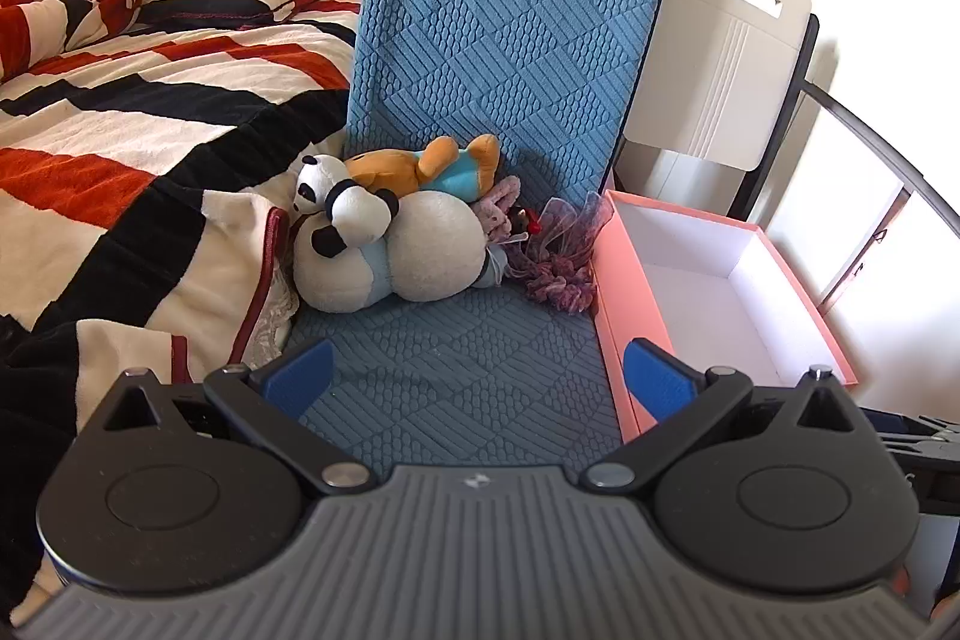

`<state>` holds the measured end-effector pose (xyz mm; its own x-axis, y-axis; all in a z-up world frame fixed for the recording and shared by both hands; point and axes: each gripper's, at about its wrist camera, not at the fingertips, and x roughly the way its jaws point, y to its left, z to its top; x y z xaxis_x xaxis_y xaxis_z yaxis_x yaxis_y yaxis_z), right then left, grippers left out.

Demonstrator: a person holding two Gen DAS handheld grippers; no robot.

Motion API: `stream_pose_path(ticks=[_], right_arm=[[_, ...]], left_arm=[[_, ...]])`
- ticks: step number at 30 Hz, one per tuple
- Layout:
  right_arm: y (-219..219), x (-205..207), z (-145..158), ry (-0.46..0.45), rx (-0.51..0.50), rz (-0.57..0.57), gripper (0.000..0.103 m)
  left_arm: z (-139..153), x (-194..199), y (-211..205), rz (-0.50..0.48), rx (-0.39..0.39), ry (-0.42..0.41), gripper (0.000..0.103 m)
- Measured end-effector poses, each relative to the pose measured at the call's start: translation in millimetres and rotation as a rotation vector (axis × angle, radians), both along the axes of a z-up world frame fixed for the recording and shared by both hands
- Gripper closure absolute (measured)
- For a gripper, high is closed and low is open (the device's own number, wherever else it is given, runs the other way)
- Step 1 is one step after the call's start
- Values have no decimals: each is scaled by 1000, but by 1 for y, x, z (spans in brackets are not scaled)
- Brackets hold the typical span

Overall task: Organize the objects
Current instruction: 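Move both grippers toward the plush toys and ribbon on the chair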

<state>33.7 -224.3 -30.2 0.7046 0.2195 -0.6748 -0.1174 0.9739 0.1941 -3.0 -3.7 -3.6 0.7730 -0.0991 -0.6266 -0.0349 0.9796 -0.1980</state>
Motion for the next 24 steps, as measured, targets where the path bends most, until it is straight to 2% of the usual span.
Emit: stream_pose_path(ticks=[24], right_arm=[[6, -1, -3, 13, -1, 13, 0]], left_arm=[[2, 0, 4, 30, -18, -13, 0]])
